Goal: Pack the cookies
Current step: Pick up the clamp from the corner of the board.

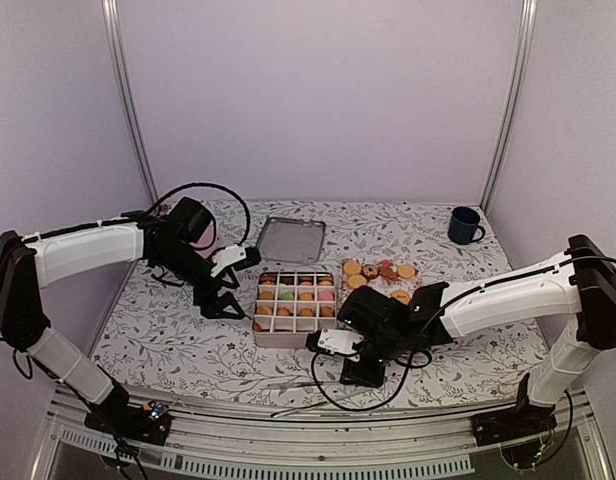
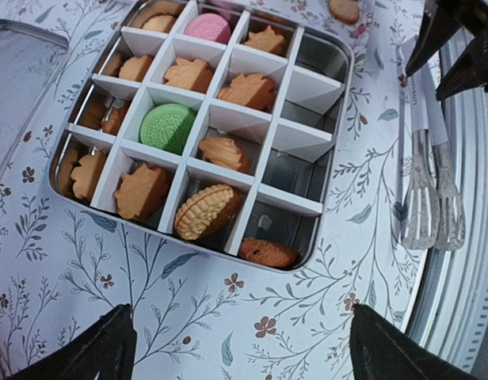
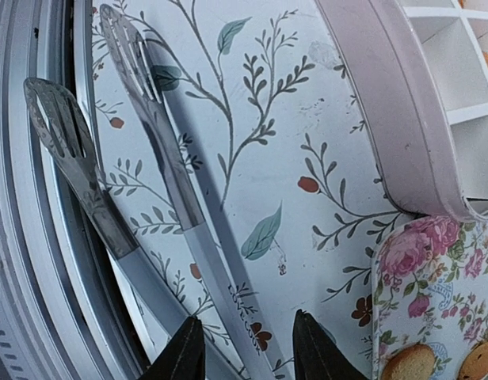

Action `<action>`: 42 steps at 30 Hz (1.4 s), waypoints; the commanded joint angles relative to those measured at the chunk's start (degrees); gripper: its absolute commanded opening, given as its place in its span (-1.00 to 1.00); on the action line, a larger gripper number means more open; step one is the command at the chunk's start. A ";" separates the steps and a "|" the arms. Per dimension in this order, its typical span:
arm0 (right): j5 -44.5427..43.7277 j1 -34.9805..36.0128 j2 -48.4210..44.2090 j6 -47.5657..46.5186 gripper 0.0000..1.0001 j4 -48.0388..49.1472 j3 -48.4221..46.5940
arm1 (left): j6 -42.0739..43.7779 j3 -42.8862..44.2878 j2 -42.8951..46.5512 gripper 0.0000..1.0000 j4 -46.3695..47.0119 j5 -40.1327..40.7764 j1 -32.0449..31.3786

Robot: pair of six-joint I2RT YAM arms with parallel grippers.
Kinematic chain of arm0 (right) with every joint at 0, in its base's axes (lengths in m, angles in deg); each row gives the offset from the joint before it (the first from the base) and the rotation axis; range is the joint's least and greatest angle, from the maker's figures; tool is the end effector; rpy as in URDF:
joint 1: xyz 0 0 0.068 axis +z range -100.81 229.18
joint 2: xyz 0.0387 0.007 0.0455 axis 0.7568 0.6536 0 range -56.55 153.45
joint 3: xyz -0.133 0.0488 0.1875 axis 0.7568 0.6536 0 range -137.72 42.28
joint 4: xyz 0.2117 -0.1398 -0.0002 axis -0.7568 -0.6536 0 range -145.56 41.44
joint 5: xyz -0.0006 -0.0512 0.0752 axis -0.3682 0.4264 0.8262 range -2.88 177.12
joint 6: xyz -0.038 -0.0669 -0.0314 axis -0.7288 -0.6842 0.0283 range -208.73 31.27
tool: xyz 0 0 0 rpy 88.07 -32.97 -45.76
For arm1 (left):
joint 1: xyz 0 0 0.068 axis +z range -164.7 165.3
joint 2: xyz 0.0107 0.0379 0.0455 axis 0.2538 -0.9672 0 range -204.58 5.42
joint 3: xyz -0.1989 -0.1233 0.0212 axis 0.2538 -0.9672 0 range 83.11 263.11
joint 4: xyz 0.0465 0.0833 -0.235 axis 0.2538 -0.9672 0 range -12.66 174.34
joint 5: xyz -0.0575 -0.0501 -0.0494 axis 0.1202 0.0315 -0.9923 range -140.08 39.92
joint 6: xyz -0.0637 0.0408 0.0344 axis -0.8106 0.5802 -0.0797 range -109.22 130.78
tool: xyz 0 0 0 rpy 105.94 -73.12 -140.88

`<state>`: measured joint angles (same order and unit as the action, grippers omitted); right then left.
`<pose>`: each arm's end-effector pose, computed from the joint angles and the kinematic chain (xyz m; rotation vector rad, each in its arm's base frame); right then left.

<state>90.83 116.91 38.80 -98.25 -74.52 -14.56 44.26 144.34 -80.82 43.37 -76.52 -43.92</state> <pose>0.1195 0.3041 0.1046 -1.7374 2.1421 0.3819 0.2475 -0.1754 0.1652 1.4898 2.1912 -0.6004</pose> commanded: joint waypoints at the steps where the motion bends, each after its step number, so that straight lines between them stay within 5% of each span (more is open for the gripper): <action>1: 1.32 -0.92 0.92 -2.04 -0.21 -0.85 -1.95 | 1.90 -0.63 0.46 0.87 -2.74 -0.24 -1.56; 15: 1.07 -0.93 4.21 -3.91 -0.27 -1.07 -1.76 | 2.12 0.58 2.53 0.87 -4.80 0.11 -2.90; 28: -2.70 -0.90 2.19 -2.24 -0.98 0.30 -0.08 | 2.65 3.46 3.13 0.89 -6.73 0.15 -5.57; 42: -0.54 -0.83 -3.12 2.19 -1.00 -4.21 -5.72 | 5.19 5.53 3.76 0.69 -11.35 -3.60 -15.49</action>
<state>88.42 116.23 35.11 -98.11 -77.12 -16.03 47.49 148.14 -78.68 34.89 -77.78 -56.02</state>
